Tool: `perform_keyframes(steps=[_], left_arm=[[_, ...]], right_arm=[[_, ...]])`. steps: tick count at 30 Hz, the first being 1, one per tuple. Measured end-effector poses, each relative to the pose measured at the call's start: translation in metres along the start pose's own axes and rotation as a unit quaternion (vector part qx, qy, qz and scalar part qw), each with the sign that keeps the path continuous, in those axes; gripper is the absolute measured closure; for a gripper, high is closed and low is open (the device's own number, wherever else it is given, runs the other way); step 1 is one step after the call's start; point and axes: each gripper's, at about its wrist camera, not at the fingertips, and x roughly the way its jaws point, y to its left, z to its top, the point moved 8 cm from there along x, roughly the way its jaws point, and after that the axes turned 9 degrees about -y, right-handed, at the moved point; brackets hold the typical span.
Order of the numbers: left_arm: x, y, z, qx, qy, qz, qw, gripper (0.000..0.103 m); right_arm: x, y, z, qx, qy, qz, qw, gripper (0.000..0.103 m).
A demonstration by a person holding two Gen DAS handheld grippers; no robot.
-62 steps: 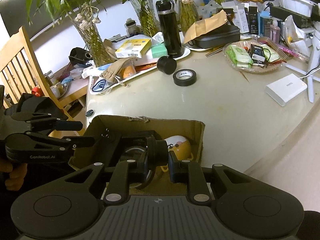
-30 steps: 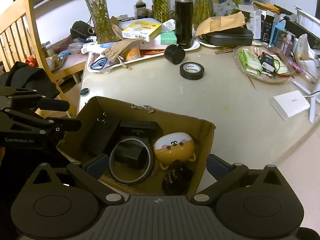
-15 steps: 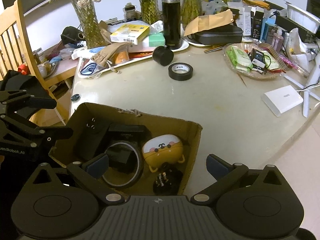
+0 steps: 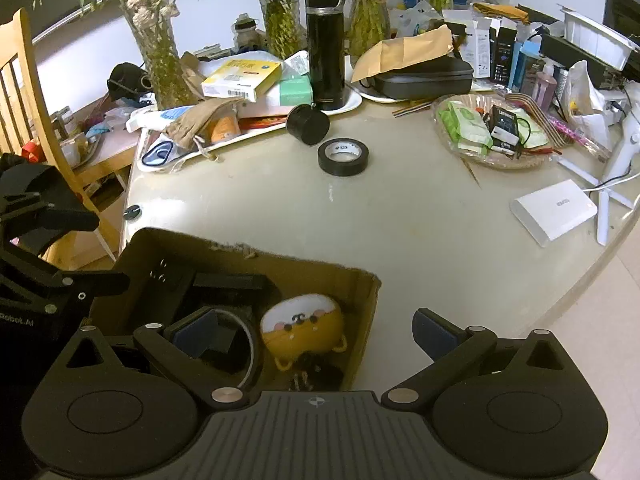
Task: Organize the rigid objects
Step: 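Withdraw both tools from the box toward the table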
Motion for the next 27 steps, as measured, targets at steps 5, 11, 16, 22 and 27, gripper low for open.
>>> perform_keyframes(steps=[5,11,16,22,27], left_arm=[[0.005,0.003,0.005,-0.008,-0.006,-0.007,0.9999,0.019],[0.016,0.004,0.010,-0.011,-0.005,-0.015,0.9998,0.019],[0.021,0.005,0.017,-0.014,-0.012,-0.019,0.9997,0.019],[0.028,0.008,0.027,-0.021,-0.009,-0.022,0.9995,0.019],[0.031,0.008,0.035,-0.021,-0.012,-0.028,0.9993,0.019]], right_arm=[[0.010,-0.006,0.008,0.010,-0.003,-0.002,1.000,0.000],[0.023,-0.012,0.022,0.018,-0.008,-0.003,1.000,0.000],[0.034,-0.016,0.038,0.017,-0.013,-0.003,1.000,0.000],[0.046,-0.023,0.062,0.030,-0.019,0.002,0.999,0.000],[0.049,-0.027,0.083,0.034,-0.025,0.006,0.999,0.000]])
